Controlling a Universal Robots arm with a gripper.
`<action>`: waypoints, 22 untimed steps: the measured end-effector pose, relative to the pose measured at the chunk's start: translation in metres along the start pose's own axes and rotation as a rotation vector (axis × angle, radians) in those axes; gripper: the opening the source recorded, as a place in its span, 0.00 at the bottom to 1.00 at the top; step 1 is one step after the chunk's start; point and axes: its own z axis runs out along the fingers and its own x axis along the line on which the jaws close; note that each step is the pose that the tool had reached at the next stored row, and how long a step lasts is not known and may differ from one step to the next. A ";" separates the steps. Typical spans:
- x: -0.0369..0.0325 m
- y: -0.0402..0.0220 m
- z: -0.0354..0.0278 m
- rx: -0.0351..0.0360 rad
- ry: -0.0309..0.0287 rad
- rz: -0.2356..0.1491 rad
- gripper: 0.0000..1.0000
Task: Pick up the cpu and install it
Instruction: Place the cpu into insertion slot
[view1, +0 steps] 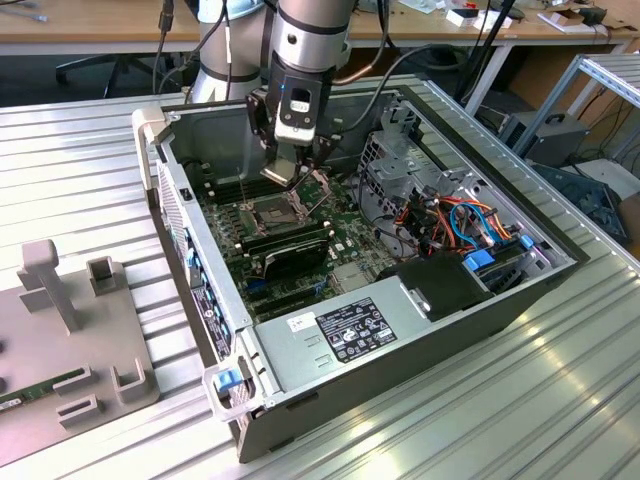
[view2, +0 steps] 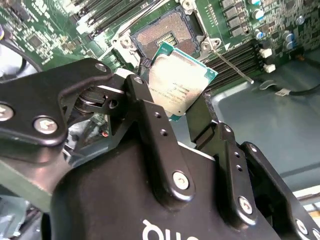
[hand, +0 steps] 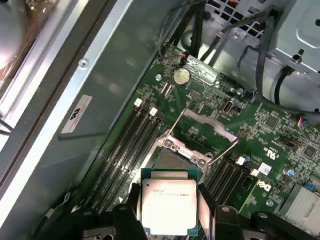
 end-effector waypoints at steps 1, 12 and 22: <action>0.0000 0.0000 0.0003 -0.0012 -0.0017 0.041 0.54; 0.0000 0.0000 0.0008 -0.0029 -0.0038 0.092 0.54; -0.0001 -0.0001 0.0036 -0.0100 -0.0139 0.331 0.54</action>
